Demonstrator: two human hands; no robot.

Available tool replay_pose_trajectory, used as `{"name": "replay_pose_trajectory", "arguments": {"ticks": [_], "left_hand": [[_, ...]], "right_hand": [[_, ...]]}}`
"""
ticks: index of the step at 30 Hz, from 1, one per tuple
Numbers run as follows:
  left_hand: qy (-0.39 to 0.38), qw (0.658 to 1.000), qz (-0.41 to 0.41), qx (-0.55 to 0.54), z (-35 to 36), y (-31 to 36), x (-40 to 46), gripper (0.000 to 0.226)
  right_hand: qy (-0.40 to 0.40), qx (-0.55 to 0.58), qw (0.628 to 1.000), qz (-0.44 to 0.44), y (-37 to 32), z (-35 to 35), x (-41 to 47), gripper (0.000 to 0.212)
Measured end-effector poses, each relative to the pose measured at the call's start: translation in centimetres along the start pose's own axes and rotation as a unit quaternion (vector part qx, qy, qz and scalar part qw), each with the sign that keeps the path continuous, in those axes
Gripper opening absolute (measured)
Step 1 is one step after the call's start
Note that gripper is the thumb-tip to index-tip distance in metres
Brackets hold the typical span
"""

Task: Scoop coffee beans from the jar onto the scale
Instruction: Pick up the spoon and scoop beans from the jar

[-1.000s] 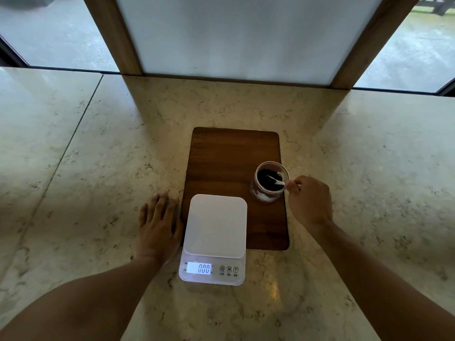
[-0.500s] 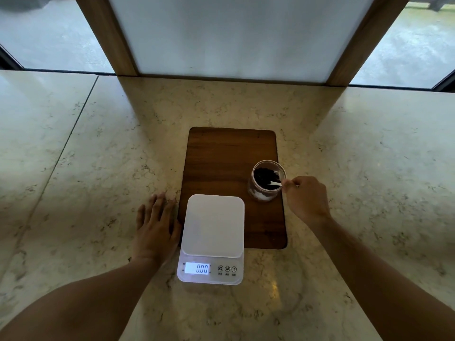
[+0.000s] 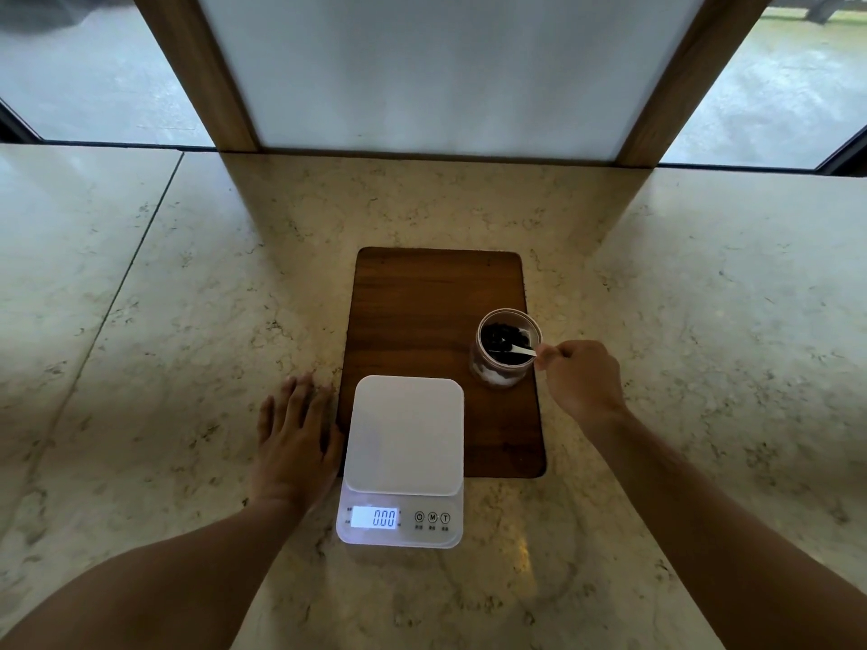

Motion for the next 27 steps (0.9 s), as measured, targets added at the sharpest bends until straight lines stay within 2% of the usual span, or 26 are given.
{"name": "replay_pose_trajectory", "arguments": {"ticks": [7, 27], "left_hand": [[0.005, 1.0, -0.001, -0.012, -0.54, 0.5, -0.06, 0.063], [-0.01, 1.0, -0.004, -0.007, -0.93, 0.68, -0.07, 0.065]], "right_hand": [[-0.005, 0.055, 0.997, 0.045, 0.34, -0.05, 0.06, 0.038], [-0.011, 0.077, 0.996, 0.036, 0.74, -0.82, -0.55, 0.035]]}}
Point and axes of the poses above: each hand's wrist, its own x-axis towards the middle knuckle, its own z-axis out of the palm, y = z × x, the point moved 3 cm from there along x, towards the middle knuckle, and after that the axes turned 2 degrees about -z, right-handed, at the moved point
